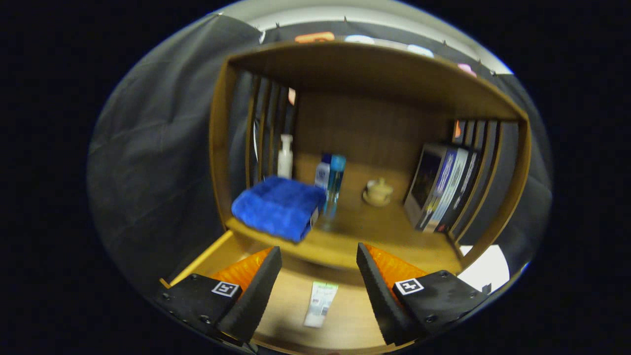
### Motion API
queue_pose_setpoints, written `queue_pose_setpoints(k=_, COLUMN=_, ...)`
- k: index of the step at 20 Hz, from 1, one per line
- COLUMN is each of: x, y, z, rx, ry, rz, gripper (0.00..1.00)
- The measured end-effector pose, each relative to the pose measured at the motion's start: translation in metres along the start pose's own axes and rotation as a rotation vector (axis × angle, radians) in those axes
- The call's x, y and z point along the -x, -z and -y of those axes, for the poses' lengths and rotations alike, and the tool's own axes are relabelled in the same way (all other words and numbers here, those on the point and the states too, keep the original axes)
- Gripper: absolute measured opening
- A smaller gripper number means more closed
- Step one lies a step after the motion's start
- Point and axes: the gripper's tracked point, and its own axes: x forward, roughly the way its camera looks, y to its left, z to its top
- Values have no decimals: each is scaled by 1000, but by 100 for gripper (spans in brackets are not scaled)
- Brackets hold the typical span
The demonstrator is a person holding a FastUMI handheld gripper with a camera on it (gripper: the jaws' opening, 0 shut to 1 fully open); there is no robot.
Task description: Pull open the drawer, take out the items inside it, and place them on the countertop above the cabinet.
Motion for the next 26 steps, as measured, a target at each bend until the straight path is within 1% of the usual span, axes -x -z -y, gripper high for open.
queue_pose_setpoints(k=1, x=-18, y=26, z=0, rx=-24, ry=-5, rz=-99, gripper=99)
queue_pose_setpoints(k=3, x=-35, y=77, z=-2, rx=-73, ry=-2, rz=-306, gripper=99)
queue_pose_setpoints(k=4, x=-41, y=96, z=-3, rx=-83, ry=5, rz=-373, gripper=99)
queue_pose_setpoints(k=6, x=-48, y=120, z=-6, rx=-81, ry=12, rz=-461, gripper=100)
queue_pose_setpoints(k=7, x=-48, y=128, z=-10, rx=-81, ry=3, rz=-499, gripper=100)
queue_pose_setpoints(k=12, x=-45, y=162, z=-16, rx=-129, ry=-35, rz=-660, gripper=96)
queue_pose_setpoints(k=14, x=-42, y=171, z=-20, rx=-179, ry=-46, rz=-716, gripper=94)
queue_pose_setpoints(k=18, x=-47, y=179, z=-12, rx=-224, ry=-26, rz=-751, gripper=90)
queue_pose_setpoints(k=21, x=-48, y=185, z=-11, rx=-243, ry=-27, rz=-767, gripper=87)
queue_pose_setpoints(k=23, x=-48, y=186, z=-10, rx=-242, ry=-20, rz=-762, gripper=80)
queue_pose_setpoints(k=26, x=-47, y=187, z=-10, rx=-229, ry=-27, rz=-757, gripper=54)
